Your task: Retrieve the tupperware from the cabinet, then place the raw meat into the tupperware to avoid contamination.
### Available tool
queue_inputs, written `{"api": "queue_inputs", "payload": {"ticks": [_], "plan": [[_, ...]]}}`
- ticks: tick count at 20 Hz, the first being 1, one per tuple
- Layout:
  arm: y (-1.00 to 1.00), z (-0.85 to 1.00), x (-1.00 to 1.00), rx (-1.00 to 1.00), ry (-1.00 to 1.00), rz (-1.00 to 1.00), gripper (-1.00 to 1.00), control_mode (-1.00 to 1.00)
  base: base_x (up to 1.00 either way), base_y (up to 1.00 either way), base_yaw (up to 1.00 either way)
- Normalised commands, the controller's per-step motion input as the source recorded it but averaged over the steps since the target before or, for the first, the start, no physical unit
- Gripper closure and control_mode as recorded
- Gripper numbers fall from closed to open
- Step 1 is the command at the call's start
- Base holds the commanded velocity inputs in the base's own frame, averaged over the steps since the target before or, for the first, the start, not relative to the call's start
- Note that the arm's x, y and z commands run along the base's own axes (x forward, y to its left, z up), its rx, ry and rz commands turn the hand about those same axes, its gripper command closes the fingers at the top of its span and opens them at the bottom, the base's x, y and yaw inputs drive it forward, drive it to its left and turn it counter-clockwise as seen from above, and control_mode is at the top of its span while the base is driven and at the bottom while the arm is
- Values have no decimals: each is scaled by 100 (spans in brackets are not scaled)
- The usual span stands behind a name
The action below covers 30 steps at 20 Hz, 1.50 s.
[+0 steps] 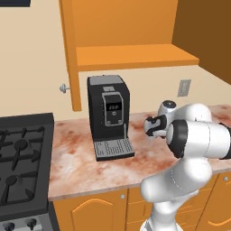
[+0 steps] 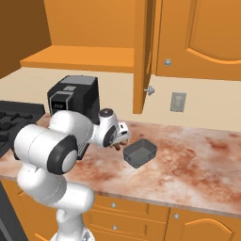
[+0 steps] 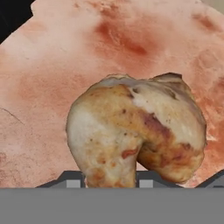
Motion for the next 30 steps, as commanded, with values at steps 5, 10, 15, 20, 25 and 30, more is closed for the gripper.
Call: {"api": "queue_inputs", "payload": {"ticks": [5, 10, 15, 20, 25, 30], "plan": [[0, 46, -4, 0, -7, 1, 100, -100, 0, 0, 0], [0, 53, -15, -1, 0, 1, 100, -100, 0, 0, 0], [0, 53, -19, -6, 4, 0, 100, -100, 0, 0, 0], [-19, 29, -33, -6, 5, 0, 100, -100, 0, 0, 0], [-34, 5, -34, -3, 5, 0, 100, -100, 0, 0, 0], [-39, 0, -27, -4, 9, 0, 100, -100, 0, 0, 0]]}}
